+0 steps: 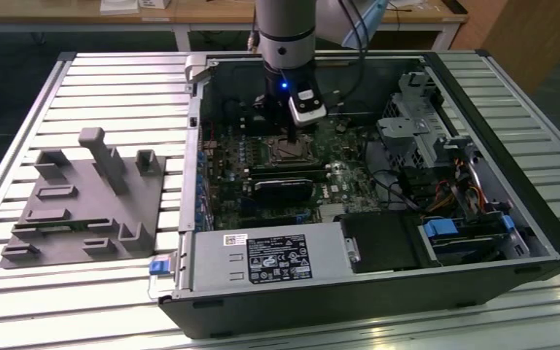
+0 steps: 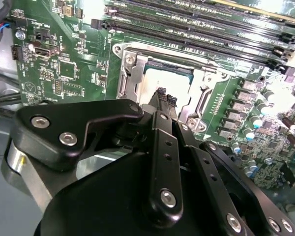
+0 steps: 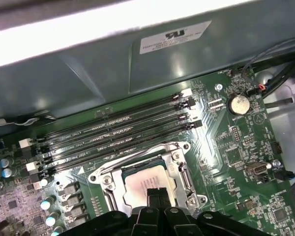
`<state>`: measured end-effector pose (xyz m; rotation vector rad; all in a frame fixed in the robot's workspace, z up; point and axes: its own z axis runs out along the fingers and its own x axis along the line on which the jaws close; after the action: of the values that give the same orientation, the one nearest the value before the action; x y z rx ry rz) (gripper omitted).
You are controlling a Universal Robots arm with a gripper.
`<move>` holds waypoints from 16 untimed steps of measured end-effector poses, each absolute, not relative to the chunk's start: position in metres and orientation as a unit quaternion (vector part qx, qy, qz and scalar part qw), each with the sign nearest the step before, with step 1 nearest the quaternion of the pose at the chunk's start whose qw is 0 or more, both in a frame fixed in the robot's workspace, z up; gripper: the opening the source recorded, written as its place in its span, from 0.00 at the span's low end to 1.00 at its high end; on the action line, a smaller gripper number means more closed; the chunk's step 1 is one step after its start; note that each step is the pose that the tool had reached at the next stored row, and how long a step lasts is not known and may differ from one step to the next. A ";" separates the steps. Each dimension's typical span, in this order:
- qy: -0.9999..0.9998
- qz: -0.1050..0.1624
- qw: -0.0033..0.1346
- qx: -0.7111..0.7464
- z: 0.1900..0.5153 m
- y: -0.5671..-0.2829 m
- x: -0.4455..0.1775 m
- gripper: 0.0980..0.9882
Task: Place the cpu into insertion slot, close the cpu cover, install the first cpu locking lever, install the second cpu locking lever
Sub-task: 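Install the second cpu locking lever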
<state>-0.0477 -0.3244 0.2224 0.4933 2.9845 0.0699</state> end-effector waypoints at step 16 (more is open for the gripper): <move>0.985 0.023 0.058 0.163 0.241 -0.324 -0.048 0.02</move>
<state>-0.0476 -0.3245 0.2407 0.4932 2.9847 0.0695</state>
